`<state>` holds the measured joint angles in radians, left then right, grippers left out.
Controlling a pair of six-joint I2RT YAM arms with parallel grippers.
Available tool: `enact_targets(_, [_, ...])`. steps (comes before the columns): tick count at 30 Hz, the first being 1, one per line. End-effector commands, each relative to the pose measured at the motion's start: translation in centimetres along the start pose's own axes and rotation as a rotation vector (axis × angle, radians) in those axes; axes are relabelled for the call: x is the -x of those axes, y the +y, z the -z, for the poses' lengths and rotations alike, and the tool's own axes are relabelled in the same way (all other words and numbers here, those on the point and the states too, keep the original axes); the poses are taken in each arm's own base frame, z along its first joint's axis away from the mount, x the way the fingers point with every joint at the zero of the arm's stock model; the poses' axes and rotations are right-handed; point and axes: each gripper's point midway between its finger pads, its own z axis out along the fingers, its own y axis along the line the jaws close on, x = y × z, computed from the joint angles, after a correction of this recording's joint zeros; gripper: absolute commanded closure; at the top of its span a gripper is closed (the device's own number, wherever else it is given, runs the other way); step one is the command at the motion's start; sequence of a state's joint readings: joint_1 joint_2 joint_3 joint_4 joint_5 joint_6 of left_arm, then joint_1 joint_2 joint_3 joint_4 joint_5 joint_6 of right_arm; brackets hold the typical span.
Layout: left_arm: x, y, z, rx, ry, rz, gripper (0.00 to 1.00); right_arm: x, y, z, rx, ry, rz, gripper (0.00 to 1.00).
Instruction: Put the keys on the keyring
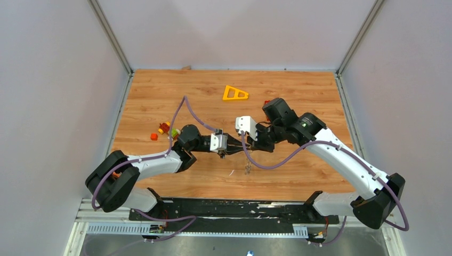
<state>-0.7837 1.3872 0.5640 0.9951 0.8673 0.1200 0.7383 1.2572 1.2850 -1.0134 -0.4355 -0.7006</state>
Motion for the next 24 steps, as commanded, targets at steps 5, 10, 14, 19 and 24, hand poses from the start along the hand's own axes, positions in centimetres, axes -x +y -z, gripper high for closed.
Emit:
enact_targets(5, [0.3, -0.3, -0.2, -0.026, -0.006, -0.037, 0.79, 2.1, -0.5, 1.3, -0.047, -0.072, 0.026, 1.00])
enact_targets(10, [0.3, -0.3, -0.3, -0.028, -0.007, -0.029, 0.87, 2.1, -0.4, 1.3, -0.047, -0.076, 0.026, 1.00])
enact_targets(14, [0.4, -0.2, -0.4, -0.020, -0.013, -0.021, 1.00, 2.2, -0.4, 1.2, -0.047, -0.083, 0.023, 1.00])
enact_targets(19, [1.5, 0.1, 0.0, 0.047, -0.074, 0.009, 1.00, 2.3, -0.8, 1.7, -0.088, -0.118, 0.024, 0.89])
enact_targets(24, [3.8, -0.2, 0.3, 0.065, -0.198, 0.075, 1.00, 2.3, -0.8, 2.5, -0.132, -0.231, 0.041, 0.75])
